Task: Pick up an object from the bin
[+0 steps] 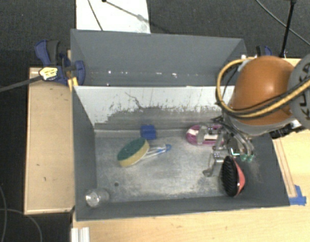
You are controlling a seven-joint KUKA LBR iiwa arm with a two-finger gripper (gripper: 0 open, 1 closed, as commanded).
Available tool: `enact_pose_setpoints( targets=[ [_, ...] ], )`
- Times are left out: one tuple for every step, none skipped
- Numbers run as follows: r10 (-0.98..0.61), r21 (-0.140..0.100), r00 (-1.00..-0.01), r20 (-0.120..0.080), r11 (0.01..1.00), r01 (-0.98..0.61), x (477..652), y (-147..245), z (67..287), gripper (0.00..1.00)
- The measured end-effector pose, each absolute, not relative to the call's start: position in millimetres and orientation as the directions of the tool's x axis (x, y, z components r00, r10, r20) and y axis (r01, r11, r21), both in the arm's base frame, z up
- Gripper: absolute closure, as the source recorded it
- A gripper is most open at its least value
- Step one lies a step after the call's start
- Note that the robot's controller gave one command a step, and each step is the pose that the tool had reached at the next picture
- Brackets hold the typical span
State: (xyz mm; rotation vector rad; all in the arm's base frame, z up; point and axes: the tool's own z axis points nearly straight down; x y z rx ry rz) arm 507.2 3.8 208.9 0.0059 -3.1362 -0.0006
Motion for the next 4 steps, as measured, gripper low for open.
enact_pose_setpoints(
  targets=[
    [-0.038, 0.002, -0.999, -0.001, 0.999, -0.038, 576.2, 47, 66, 0.00],
    [-0.036, 0.001, -0.999, -0.008, 0.999, -0.036, 593.7, 48, 103, 0.00],
    [-0.307, 0.000, -0.952, -0.003, 0.952, -0.307, 591.1, 49, 101, 0.00],
    [-0.654, 0.001, -0.756, -0.001, 0.756, -0.654, 579.1, 50, 70, 0.00]
  ],
)
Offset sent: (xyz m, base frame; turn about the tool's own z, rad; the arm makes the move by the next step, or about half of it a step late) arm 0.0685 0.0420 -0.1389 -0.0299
